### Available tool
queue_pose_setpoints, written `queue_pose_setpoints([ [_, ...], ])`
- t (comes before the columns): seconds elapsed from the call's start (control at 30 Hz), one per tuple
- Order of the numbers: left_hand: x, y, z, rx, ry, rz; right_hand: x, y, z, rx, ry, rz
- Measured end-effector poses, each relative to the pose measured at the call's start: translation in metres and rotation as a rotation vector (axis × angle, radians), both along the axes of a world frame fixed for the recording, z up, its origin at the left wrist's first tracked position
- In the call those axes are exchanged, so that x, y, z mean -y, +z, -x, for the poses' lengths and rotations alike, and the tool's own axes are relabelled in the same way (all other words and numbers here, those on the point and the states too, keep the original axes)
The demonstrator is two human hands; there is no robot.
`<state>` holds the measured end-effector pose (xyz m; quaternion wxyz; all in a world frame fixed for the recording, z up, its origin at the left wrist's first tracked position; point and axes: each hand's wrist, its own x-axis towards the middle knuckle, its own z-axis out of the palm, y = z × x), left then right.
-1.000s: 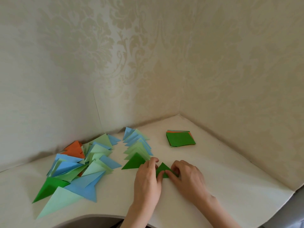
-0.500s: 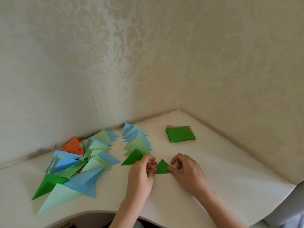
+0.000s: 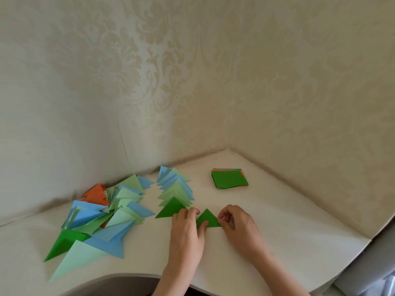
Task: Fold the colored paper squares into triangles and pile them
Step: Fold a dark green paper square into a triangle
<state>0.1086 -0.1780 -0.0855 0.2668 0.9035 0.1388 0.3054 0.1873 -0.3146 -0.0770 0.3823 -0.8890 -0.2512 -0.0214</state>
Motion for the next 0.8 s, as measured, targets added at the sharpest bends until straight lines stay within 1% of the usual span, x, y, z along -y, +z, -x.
queue_pose_setpoints([
  [0.1, 0.006, 0.001, -0.006, -0.029, 0.032, -0.026, 0.000, -0.001, 0.000, 0.009, 0.000, -0.010],
  [0.23, 0.008, 0.001, -0.008, -0.067, 0.041, 0.076, 0.000, -0.002, 0.000, 0.016, 0.001, -0.017],
  [0.4, 0.006, -0.003, -0.007, -0.035, -0.012, 0.149, 0.002, -0.005, -0.001, 0.048, -0.001, -0.015],
  [0.47, 0.006, -0.002, -0.006, -0.009, -0.038, 0.130, 0.002, -0.006, -0.001, 0.052, -0.003, -0.028],
  [0.57, 0.003, -0.001, -0.002, 0.028, -0.072, 0.039, 0.003, -0.005, 0.000, 0.027, -0.009, -0.058],
  [0.63, -0.005, 0.002, 0.001, 0.067, -0.088, 0.055, 0.003, -0.001, -0.003, -0.012, -0.033, -0.121],
  [0.67, -0.012, 0.004, 0.003, 0.092, -0.087, 0.067, 0.002, 0.002, -0.007, 0.002, -0.061, -0.156],
  [0.73, -0.029, 0.009, 0.003, 0.128, -0.085, 0.070, 0.000, 0.008, -0.020, 0.097, -0.119, -0.183],
  [0.8, -0.048, 0.014, 0.007, 0.132, -0.074, 0.046, -0.004, 0.013, -0.040, 0.211, -0.153, -0.117],
])
